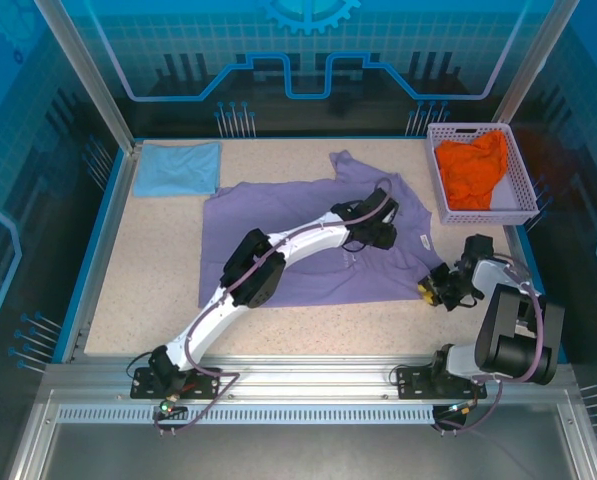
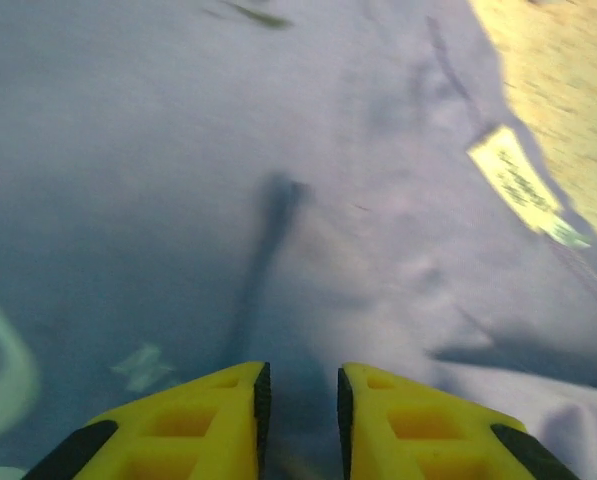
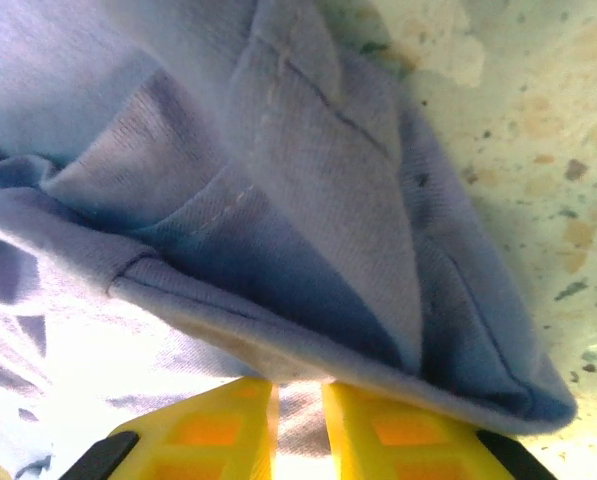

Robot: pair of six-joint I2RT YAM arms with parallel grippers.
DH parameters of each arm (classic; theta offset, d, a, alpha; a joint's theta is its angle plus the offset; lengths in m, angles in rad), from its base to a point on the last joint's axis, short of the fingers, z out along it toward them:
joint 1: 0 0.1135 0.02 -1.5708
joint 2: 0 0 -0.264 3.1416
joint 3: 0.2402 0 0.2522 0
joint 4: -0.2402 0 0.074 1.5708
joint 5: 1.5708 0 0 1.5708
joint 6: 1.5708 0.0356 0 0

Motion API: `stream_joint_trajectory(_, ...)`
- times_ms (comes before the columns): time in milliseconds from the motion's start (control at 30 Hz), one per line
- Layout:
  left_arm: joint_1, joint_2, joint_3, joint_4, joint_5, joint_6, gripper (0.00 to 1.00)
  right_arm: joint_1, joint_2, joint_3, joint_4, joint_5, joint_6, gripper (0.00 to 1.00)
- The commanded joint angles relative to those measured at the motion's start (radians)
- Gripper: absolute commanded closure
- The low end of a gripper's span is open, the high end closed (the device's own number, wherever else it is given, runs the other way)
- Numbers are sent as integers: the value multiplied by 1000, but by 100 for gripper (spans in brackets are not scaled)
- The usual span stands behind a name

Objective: Fold and stack the t-shirts

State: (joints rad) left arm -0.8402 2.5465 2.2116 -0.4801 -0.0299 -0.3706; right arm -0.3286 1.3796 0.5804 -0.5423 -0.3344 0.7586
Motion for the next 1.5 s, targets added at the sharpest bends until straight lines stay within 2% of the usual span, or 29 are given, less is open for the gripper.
stream_joint_trajectory(0,16,17,85,-41,-115,57,71,-19,28,-58,7,46,11,78)
stream_joint_trajectory(133,24,-2,137,-87,-189,57,68,-23,-40,-78,-3,57,21,76)
stream_joint_trajectory(233,36,-95,52,-83,-191,12,60,-21,-147,-81,-26,67,18,74)
stream_joint_trajectory(400,48,-305,-235,3,-8,-120,56,25,-350,-48,-44,90,0,72)
stream_joint_trajectory(500,51,-392,-384,75,73,-182,45,105,-402,-14,-10,113,-8,72)
stream_joint_trajectory(600,99,-385,-401,36,163,-293,42,190,-357,55,-5,173,-17,63)
stream_joint_trajectory(733,184,-348,-437,79,315,-502,41,269,-188,183,-17,211,-57,59)
stream_joint_trajectory(833,191,-323,-414,85,341,-555,41,295,-62,264,-34,219,-85,57)
stream_joint_trajectory(1000,190,-251,-315,29,334,-540,43,329,79,340,-13,216,-82,57)
stream_joint_trajectory(1100,191,-190,-251,25,407,-503,46,336,132,363,-6,225,-71,57)
stream_joint_trajectory(1233,190,-152,-234,48,473,-436,48,336,165,368,5,233,-58,53)
stream_joint_trajectory(1467,191,-144,-249,17,467,-271,50,335,167,344,16,254,-56,43)
